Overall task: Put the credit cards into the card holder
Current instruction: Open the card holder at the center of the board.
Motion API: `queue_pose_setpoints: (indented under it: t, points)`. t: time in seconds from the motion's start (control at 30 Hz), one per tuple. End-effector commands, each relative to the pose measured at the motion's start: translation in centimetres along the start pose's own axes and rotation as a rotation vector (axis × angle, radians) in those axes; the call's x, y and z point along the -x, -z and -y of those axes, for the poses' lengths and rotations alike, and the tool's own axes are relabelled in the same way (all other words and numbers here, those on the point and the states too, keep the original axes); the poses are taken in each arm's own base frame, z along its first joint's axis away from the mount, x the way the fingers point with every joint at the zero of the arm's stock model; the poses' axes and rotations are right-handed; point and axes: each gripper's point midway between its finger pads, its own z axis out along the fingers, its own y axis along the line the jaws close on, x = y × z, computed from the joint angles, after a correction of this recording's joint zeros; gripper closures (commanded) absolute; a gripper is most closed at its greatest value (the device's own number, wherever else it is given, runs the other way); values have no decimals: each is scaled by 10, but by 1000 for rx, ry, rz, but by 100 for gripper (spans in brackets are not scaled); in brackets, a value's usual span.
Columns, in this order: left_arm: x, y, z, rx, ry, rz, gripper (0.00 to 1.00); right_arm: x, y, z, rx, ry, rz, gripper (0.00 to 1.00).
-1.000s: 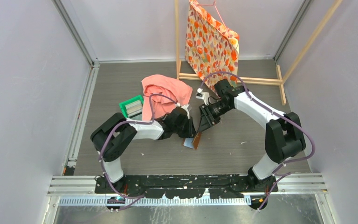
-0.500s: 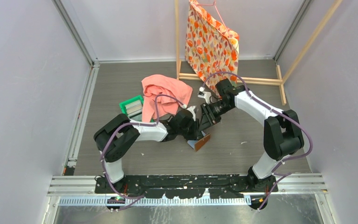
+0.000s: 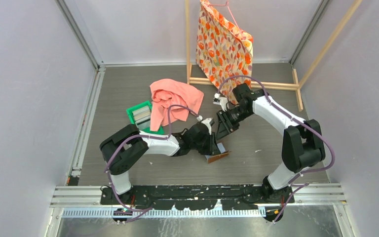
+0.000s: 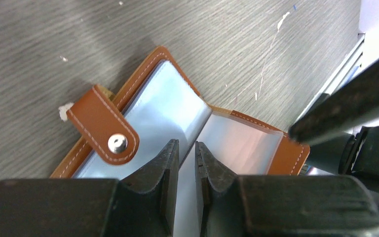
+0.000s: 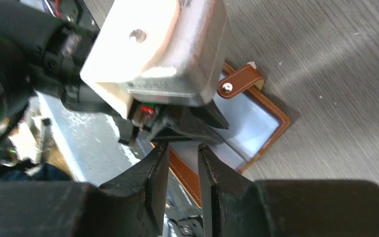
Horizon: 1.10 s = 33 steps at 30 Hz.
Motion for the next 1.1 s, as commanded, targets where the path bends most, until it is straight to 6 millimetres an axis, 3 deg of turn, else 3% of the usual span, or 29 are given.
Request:
queue_pose_setpoints:
  t: [0.0,0.17,0.27,0.33,0.4,0.47,0.67,0.73,0.83,0.87,0.93,1.07]
  points:
    - [14,16,24,-71,-31,80,80,-10,28,-10,-32,266,-1,67]
    - [11,21,23,-86,-22,82,80,-29,43,-26,-48,537,55,54]
    - [7,20,22,-96,-11,74,80,-47,39,-37,8,734,96,30]
    - [6,20,24,-103,-9,69,80,-65,30,-34,34,868,87,20]
    - [5,20,25,-106,-8,68,80,-73,20,-20,-7,945,78,18]
    - [4,22,26,-108,-7,71,80,-63,14,-6,-95,991,77,19]
    - [-5,26,29,-117,-2,67,81,-53,-5,30,-320,1097,-61,38]
    - [-10,27,29,-122,4,62,82,-49,-6,33,-357,1131,-69,55]
    - [-17,30,26,-124,16,58,83,-50,-6,34,-371,1221,-73,94]
    - [-18,31,25,-124,19,60,83,-51,-7,34,-367,1252,-78,98]
    - [-19,33,25,-128,23,63,83,-48,-12,34,-370,1302,-95,99]
    - [-13,40,29,-135,23,94,83,-18,-22,30,-419,1360,-36,99]
